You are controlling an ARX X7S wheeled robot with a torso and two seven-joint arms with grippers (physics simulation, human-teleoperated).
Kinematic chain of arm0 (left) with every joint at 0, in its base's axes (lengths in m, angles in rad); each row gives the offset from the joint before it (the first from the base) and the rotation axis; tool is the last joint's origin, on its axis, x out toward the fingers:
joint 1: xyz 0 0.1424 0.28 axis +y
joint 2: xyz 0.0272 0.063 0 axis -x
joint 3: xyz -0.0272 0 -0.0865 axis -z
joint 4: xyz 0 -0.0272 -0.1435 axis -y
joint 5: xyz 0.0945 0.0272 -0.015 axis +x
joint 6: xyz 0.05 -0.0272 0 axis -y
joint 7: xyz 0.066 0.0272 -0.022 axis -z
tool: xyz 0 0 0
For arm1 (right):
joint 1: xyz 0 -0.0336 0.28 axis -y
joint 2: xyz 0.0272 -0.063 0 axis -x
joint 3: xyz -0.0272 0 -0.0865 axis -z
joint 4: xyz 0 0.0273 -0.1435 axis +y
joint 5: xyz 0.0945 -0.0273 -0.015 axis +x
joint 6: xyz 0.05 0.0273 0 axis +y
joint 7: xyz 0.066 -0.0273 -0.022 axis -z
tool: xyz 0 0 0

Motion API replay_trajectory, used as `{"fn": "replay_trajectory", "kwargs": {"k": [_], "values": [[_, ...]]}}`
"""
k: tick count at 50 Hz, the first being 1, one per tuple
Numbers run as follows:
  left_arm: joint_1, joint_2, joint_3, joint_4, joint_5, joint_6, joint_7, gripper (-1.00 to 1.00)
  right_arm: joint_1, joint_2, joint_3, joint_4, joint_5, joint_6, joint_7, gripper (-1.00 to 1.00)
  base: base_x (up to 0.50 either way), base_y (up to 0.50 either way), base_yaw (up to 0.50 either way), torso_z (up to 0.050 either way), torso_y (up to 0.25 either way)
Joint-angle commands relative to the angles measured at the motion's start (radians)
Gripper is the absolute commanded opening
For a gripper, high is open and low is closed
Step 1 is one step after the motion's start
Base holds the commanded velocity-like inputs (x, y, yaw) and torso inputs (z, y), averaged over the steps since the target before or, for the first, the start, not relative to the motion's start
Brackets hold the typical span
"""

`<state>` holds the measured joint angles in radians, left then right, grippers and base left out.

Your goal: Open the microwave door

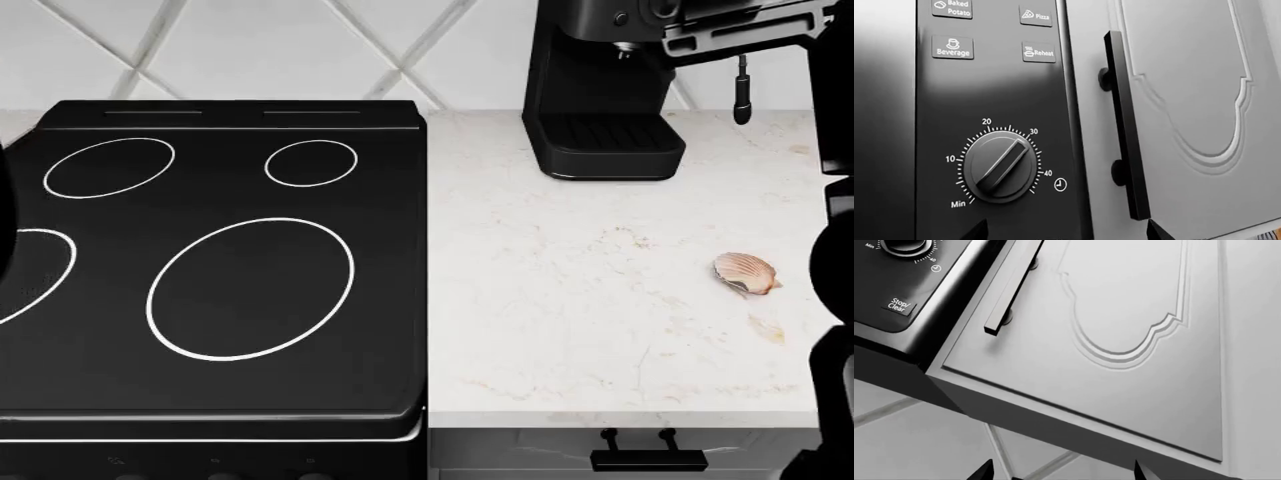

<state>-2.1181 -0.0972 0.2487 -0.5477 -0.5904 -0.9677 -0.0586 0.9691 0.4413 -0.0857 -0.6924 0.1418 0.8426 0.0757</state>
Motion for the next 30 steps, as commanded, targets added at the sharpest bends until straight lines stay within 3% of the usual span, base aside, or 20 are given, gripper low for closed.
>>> {"fn": "replay_trajectory", "kwargs": {"k": [1, 19, 30], "values": [[-0.004, -0.027, 0.014, -0.064, 0.023, 0.049, 0.011, 1.0, 0.002, -0.002, -0.008, 0.013, -0.001, -0.013, 0.003, 1.0, 0.0, 0.0, 0.0, 0.0, 0.0], [0.027, -0.073, 0.001, -0.066, 0.03, 0.078, -0.01, 1.0, 0.018, 0.001, -0.01, -0.017, 0.009, 0.032, 0.007, 1.0, 0.0, 0.0, 0.0, 0.0, 0.0], [0.125, -0.116, -0.065, 0.141, -0.031, 0.019, -0.082, 1.0, 0.006, -0.002, -0.032, 0.039, -0.007, -0.037, 0.011, 1.0, 0.0, 0.0, 0.0, 0.0, 0.0]]}}
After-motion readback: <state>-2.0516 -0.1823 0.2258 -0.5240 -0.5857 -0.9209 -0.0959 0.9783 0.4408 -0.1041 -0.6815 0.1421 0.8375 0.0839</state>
